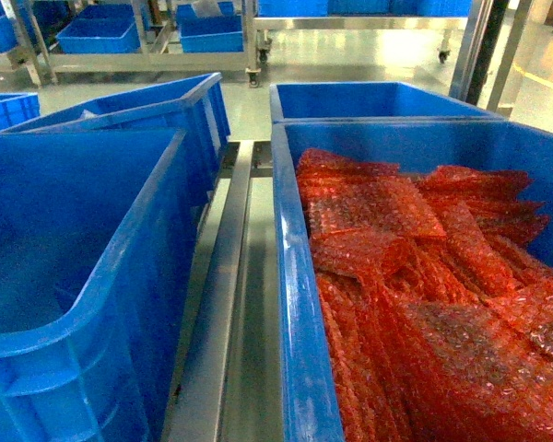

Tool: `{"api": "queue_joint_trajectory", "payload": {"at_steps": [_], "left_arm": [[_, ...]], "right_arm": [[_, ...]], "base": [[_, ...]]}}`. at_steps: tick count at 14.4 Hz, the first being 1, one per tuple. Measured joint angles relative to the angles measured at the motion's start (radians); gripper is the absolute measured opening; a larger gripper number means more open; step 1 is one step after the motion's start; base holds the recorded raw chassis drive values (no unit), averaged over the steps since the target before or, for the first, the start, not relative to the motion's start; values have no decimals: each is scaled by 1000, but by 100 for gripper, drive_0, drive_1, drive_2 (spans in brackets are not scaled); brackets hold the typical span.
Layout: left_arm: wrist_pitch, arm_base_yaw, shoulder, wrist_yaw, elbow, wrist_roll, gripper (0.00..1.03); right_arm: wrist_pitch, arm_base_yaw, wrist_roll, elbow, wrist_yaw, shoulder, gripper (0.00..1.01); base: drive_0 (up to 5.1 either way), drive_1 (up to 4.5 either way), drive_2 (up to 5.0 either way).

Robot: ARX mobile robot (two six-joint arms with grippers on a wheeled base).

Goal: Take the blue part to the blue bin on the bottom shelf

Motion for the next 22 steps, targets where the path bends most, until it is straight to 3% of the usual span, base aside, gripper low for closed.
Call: {"api": "queue_joint_trajectory", "payload": {"at_steps": [4,5,12,22], "left_arm": [[-3,0,0,0,0,0,2],[-3,0,0,0,0,-1,10],[-3,0,0,0,0,-1,99],[-3,0,0,0,0,0,98]], "right_arm": [[1,0,0,0,0,0,98],[0,0,0,0,0,0,98],[0,0,0,0,0,0,98],[0,0,0,0,0,0,98]], "base": [[0,0,0],[0,0,0],[0,0,0],[0,0,0]]}}
